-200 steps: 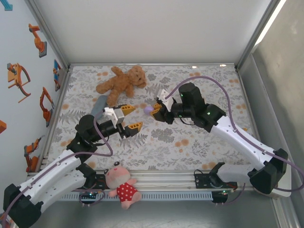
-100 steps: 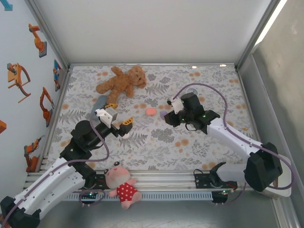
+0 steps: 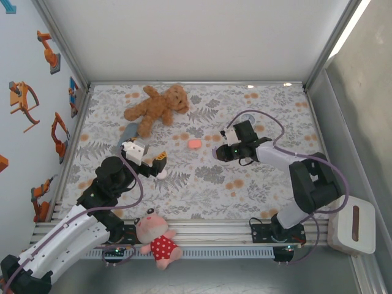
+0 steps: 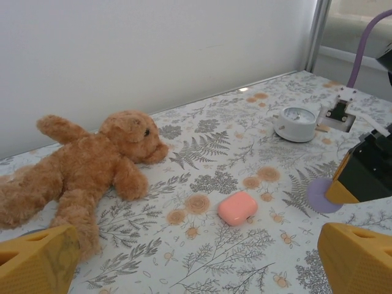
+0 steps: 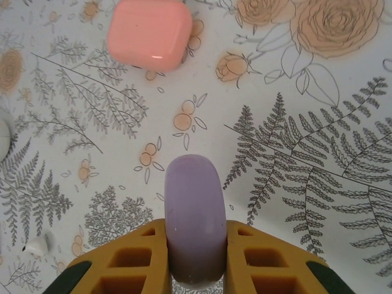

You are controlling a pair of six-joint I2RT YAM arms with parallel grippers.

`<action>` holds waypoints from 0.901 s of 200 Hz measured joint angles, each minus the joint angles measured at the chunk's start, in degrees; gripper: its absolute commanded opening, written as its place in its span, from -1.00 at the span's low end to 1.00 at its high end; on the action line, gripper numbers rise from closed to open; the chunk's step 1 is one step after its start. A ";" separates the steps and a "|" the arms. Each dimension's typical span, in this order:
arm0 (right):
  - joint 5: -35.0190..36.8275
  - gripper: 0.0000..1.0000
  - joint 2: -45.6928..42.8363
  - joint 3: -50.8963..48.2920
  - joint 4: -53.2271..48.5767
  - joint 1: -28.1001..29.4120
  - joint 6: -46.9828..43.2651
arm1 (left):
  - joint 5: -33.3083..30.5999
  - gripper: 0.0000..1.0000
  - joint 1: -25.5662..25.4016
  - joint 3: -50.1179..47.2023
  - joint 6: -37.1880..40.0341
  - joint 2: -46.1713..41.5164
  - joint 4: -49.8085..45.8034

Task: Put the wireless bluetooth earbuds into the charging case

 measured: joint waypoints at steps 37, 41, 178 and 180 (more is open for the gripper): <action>-2.89 -0.61 5.33 0.74 3.13 -0.87 1.62 | -0.74 0.93 0.00 0.00 0.00 -0.22 -0.92; -2.99 -0.61 5.60 0.83 3.48 -0.94 1.68 | -0.79 0.93 0.00 0.00 0.00 -0.24 -0.94; -1.88 -0.11 4.46 -0.13 6.38 -3.15 3.61 | -5.75 0.93 0.07 0.02 0.44 -1.49 -4.48; -1.75 -0.11 4.15 -0.13 6.29 -3.15 3.45 | -6.01 0.93 0.07 0.04 0.42 -1.60 -4.68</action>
